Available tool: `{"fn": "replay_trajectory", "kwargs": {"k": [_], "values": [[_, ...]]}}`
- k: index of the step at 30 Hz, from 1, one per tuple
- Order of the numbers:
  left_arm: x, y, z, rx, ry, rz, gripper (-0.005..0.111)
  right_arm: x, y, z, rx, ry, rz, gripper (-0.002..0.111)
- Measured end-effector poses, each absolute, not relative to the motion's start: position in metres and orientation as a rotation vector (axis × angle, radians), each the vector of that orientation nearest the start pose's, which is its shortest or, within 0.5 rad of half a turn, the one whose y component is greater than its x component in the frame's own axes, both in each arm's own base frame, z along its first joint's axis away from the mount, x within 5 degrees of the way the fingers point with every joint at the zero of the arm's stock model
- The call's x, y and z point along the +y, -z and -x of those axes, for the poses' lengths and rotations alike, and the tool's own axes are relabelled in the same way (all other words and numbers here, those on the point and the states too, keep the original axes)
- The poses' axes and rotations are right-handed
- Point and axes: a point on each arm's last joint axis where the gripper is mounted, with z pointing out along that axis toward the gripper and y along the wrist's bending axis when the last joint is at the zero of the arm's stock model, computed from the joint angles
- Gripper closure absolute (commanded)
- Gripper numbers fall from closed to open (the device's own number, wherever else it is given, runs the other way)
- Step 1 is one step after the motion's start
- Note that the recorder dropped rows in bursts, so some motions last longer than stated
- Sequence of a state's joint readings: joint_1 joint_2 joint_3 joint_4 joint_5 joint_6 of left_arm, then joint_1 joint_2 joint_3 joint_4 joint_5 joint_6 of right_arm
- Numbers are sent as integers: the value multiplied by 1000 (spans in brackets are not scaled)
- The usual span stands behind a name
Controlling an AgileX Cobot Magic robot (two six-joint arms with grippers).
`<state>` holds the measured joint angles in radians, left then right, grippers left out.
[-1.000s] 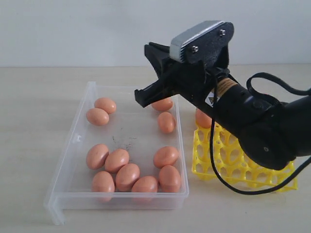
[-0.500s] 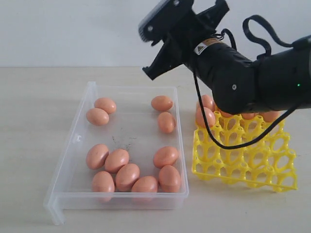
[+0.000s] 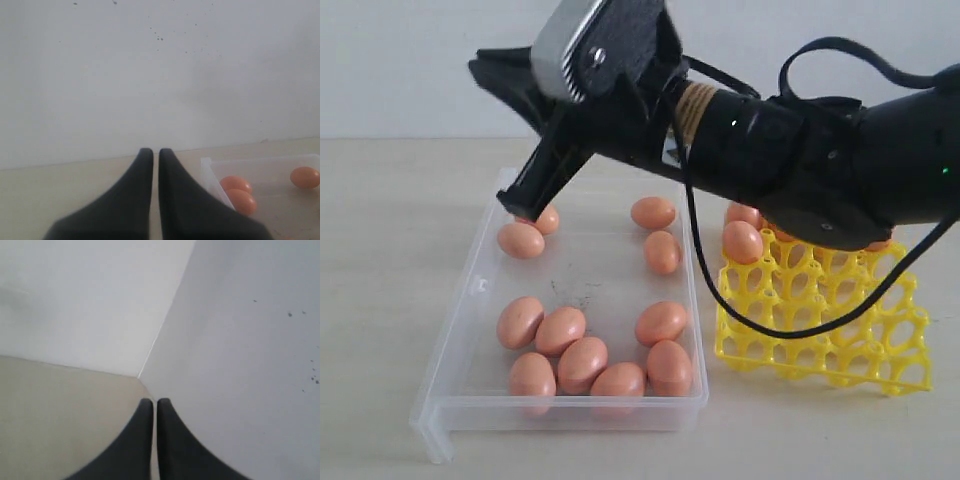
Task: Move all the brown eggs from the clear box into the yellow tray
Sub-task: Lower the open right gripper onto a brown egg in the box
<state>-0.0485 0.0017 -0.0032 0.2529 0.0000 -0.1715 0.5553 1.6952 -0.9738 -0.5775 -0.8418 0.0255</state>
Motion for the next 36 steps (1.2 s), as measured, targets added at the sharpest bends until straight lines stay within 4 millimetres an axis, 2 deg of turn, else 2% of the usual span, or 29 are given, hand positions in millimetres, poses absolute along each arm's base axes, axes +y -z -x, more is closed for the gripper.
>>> {"fn": "replay_trajectory", "kwargs": {"k": [2, 5, 7, 11, 14, 18, 23, 27, 31, 34, 36], "values": [[-3, -214, -56, 1479, -27, -96, 103, 230, -269, -300, 1143, -387, 956, 109], [-3, -214, -56, 1479, -27, -96, 103, 223, -254, -319, 1307, -314, 790, 109], [-3, -214, -56, 1479, -27, -96, 103, 218, -239, -337, 1512, -242, 731, 109], [-3, -214, -56, 1479, -27, -96, 103, 219, -207, -356, 1888, -169, 833, 109], [-3, -214, -56, 1479, -27, -96, 103, 223, -200, -364, 2049, -154, 893, 109], [-3, -214, -56, 1479, -27, -96, 103, 232, -205, -373, 2249, -165, 953, 109], [-3, -214, -56, 1479, -27, -96, 103, 245, -206, -378, 2427, -246, 1117, 109], [-3, -214, -56, 1479, -27, -96, 103, 255, -199, -374, 2419, -372, 1376, 109], [-3, -214, -56, 1479, -27, -96, 103, 258, -187, -366, 2277, -421, 1721, 109], [-3, -214, -56, 1479, -27, -96, 103, 259, -188, -369, 2180, -393, 1783, 107], [-3, -214, -56, 1479, -27, -96, 103, 258, -192, -366, 2091, -377, 1898, 100]]}}
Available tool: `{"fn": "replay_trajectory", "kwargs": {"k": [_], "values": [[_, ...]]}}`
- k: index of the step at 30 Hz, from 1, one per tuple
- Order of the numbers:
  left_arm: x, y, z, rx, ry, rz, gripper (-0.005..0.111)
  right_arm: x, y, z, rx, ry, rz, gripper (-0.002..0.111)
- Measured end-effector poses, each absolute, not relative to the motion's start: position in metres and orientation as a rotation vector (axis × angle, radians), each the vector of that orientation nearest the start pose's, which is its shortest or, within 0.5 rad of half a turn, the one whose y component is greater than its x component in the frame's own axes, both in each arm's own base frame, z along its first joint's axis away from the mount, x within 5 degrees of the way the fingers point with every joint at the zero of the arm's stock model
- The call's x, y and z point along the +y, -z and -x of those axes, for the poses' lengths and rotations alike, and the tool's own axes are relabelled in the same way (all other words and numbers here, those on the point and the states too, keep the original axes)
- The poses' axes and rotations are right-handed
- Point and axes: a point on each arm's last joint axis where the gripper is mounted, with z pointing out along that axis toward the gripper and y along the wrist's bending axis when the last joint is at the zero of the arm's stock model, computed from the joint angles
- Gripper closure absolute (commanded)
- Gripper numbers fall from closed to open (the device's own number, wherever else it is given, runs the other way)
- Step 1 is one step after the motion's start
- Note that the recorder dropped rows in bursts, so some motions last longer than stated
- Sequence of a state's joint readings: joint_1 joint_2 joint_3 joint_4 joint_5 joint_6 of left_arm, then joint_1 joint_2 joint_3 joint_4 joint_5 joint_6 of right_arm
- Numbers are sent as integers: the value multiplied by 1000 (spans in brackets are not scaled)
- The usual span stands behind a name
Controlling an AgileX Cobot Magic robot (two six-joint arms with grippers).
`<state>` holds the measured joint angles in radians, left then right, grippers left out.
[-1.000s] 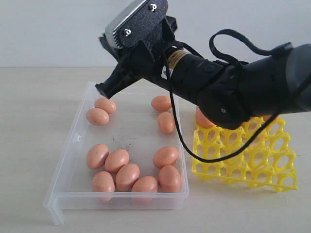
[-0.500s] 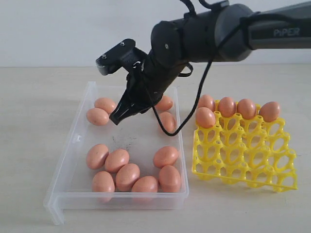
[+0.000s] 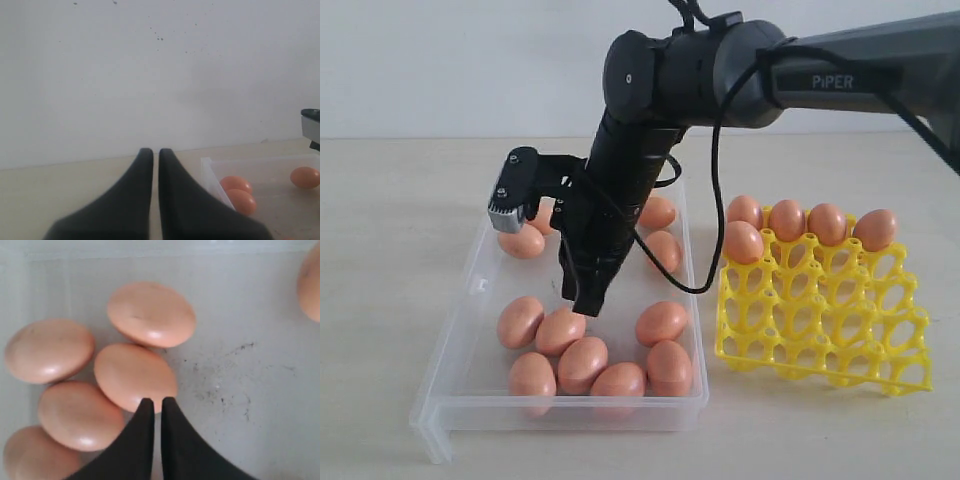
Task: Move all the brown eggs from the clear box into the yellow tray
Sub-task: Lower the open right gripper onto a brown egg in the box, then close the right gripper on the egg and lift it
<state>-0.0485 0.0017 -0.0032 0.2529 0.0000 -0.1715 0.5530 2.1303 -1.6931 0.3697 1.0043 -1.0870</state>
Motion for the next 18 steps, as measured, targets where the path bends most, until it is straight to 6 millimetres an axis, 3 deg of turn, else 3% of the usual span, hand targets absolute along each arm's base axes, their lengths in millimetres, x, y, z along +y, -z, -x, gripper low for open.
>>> {"fn": "replay_trajectory", "kwargs": {"k": [3, 7, 12, 18], "values": [[-3, -214, -56, 1479, -24, -99, 103, 262, -195, -355, 1916, -365, 2130, 83], [-3, -214, -56, 1478, -18, -104, 103, 277, -198, -345, 1684, -310, 2287, 60], [-3, -214, -56, 1478, -18, -104, 103, 299, -199, -340, 1492, -119, 2328, 59], [-3, -214, -56, 1478, -18, -104, 103, 303, -199, -340, 1485, -61, 2316, 59]]}}
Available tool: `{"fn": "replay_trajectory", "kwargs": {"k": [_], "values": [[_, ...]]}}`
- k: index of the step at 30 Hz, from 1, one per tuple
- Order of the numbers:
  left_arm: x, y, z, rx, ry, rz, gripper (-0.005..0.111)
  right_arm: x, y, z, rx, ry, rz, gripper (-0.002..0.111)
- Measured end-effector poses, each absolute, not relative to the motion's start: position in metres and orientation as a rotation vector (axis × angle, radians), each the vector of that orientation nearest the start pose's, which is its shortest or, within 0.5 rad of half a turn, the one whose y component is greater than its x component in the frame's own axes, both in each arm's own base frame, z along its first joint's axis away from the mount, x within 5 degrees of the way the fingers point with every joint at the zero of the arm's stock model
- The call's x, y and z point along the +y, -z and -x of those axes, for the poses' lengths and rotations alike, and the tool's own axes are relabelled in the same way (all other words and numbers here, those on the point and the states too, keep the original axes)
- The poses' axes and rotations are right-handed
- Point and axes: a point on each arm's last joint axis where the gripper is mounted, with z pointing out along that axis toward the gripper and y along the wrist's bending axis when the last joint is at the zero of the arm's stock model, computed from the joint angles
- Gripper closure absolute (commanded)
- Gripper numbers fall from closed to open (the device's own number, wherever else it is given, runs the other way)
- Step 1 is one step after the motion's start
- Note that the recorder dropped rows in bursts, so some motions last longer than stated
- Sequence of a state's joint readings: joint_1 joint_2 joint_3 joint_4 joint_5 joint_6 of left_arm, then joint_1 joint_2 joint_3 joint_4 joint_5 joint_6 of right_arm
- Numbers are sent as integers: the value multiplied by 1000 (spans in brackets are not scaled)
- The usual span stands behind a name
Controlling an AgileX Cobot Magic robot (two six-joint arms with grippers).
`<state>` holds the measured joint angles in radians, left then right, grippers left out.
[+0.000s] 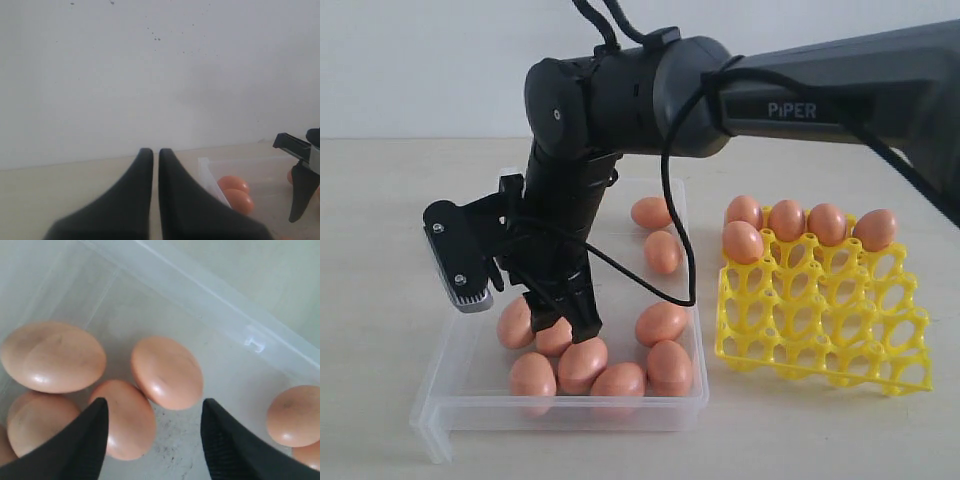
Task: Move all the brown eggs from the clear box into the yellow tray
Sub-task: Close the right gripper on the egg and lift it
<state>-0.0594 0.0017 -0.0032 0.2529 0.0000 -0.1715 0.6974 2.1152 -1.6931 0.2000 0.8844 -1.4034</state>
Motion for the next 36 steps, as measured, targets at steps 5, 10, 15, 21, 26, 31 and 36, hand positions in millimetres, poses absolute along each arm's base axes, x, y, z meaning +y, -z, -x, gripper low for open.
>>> {"fn": "replay_trajectory", "kwargs": {"k": [5, 10, 15, 21, 26, 31, 36], "values": [[-3, -214, -56, 1478, -18, -104, 103, 302, -199, -341, 1502, -44, 2308, 59], [-4, -214, -56, 1478, -12, -110, 103, 301, -197, -342, 1496, -13, 2315, 59], [-4, -214, -56, 1478, -12, -110, 103, 296, -183, -339, 1502, 10, 2332, 59], [-4, -214, -56, 1478, -12, -110, 103, 296, -179, -340, 1494, 27, 2318, 59], [-4, -214, -56, 1478, -12, -110, 103, 297, -164, -341, 1513, 16, 2340, 59], [-4, -214, -56, 1478, -7, -114, 103, 297, -151, -342, 1544, 6, 2347, 82], [-4, -214, -56, 1477, -4, -117, 103, 298, -151, -345, 1595, 23, 2284, 108]]}}
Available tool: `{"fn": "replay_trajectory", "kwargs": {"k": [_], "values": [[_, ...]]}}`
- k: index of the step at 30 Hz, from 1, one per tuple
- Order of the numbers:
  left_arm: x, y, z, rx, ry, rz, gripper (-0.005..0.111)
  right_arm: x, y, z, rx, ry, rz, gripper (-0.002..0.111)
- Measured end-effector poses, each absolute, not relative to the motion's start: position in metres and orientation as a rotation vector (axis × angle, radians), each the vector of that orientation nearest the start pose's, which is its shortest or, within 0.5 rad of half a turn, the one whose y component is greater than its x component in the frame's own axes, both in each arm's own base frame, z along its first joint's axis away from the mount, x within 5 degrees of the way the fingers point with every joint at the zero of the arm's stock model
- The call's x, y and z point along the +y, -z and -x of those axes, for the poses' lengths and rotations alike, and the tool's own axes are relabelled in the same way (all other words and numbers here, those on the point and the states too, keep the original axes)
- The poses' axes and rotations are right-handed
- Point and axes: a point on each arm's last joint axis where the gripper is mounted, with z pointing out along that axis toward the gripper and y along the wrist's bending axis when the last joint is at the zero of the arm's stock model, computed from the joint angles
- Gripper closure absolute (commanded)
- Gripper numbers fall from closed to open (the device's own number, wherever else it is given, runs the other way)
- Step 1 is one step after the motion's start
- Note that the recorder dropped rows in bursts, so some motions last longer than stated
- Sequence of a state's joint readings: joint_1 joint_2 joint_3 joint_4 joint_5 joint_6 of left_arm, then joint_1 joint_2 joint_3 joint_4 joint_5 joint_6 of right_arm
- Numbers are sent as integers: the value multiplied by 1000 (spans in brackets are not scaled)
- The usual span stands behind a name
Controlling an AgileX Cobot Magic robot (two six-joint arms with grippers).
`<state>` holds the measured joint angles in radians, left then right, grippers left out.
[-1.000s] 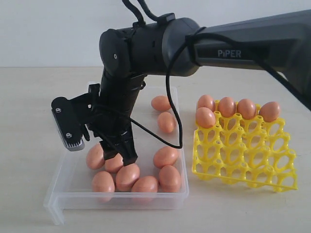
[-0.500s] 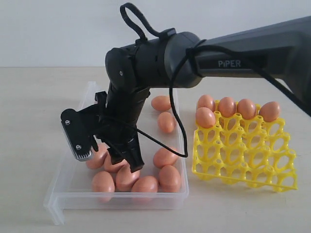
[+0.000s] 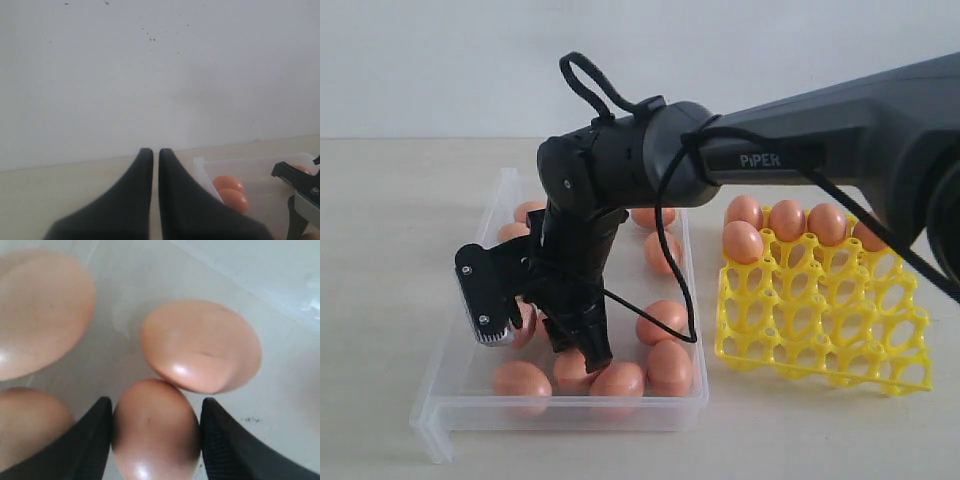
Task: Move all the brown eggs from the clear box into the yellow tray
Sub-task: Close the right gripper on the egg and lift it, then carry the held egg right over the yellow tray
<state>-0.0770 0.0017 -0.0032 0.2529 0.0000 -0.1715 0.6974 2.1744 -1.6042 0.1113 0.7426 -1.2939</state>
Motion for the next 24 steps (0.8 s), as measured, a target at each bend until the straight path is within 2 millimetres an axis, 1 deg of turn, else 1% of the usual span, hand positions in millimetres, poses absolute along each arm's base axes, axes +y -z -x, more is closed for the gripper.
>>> {"fn": "replay_trajectory", "kwargs": {"k": [2, 4, 7, 10, 12, 15, 18, 19, 21, 24], "values": [[-4, -214, -56, 1477, -4, -117, 103, 298, -152, -347, 1671, 17, 2192, 108], [-4, -214, -56, 1477, -4, -117, 103, 295, -154, -354, 1752, -39, 2072, 109], [-4, -214, -56, 1477, -4, -117, 103, 281, -156, -368, 1877, -167, 1896, 109], [-4, -214, -56, 1477, -4, -117, 103, 263, -161, -385, 1964, -348, 1684, 109], [-4, -214, -56, 1477, -4, -117, 103, 253, -165, -395, 1953, -459, 1563, 109], [-4, -214, -56, 1477, -4, -117, 103, 248, -174, -401, 1839, -522, 1465, 109], [-4, -214, -56, 1477, -4, -117, 103, 251, -182, -406, 1734, -467, 1343, 109], [-4, -214, -56, 1477, -4, -117, 103, 251, -183, -409, 1733, -431, 1277, 109], [-4, -214, -56, 1477, -4, -117, 103, 252, -184, -414, 1733, -299, 1217, 109], [-4, -214, -56, 1477, -4, -117, 103, 248, -183, -420, 1744, -83, 1201, 109]]}}
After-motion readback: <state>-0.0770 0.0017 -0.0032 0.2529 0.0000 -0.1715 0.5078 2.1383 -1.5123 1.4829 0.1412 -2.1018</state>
